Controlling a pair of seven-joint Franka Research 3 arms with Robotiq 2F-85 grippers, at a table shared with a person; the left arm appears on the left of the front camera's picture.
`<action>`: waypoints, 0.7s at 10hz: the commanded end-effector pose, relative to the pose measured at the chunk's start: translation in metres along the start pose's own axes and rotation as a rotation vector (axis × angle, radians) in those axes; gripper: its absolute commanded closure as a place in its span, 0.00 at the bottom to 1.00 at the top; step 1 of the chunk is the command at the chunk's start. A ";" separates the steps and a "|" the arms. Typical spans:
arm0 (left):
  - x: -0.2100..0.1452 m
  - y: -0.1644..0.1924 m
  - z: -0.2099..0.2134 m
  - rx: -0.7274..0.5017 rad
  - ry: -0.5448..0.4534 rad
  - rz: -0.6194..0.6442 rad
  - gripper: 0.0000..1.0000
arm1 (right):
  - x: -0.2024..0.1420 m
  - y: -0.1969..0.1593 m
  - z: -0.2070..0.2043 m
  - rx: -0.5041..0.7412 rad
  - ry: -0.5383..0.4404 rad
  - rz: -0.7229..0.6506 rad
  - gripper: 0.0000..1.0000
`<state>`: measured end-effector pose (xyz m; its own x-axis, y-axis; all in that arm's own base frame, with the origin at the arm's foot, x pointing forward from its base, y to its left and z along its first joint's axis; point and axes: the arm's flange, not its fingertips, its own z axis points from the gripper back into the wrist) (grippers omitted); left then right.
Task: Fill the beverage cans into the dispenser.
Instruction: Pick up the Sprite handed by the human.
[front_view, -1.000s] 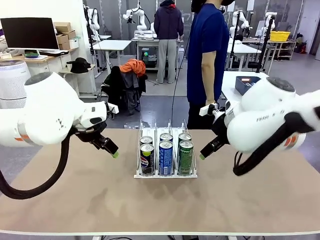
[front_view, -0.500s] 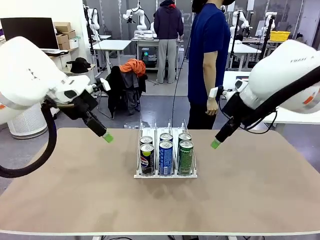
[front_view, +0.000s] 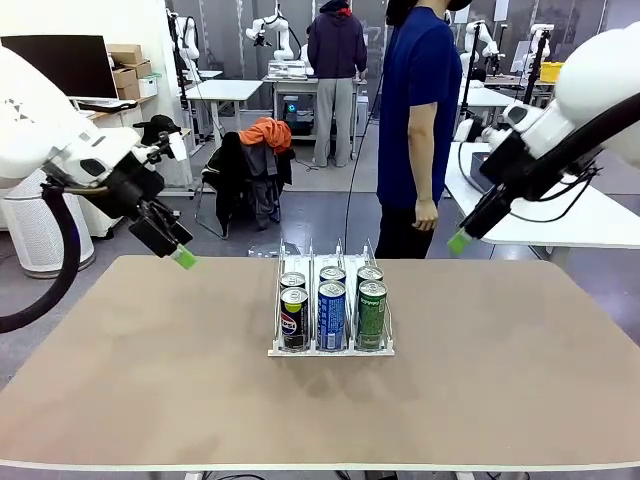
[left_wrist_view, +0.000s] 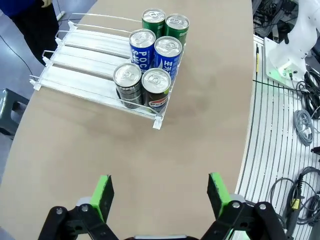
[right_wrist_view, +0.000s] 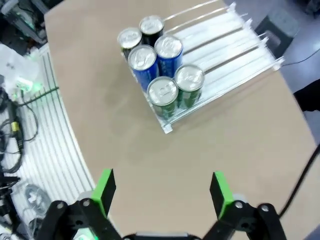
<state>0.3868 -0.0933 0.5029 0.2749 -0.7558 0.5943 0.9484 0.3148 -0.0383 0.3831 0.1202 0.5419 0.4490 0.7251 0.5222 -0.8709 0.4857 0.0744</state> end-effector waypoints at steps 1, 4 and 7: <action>-0.003 0.003 0.009 0.054 -0.038 0.031 0.00 | -0.007 -0.008 0.017 0.001 -0.081 0.013 0.00; -0.003 0.003 0.007 0.021 -0.006 0.013 0.00 | -0.001 -0.005 0.014 -0.016 -0.032 -0.004 0.00; -0.001 0.002 0.016 -0.003 -0.049 -0.015 0.00 | 0.002 -0.007 0.028 0.017 -0.086 0.001 0.00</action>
<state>0.3862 -0.0883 0.5115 0.2897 -0.7530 0.5909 0.9367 0.3498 -0.0134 0.3827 0.1091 0.5595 0.4369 0.6982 0.5671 -0.8667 0.4954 0.0578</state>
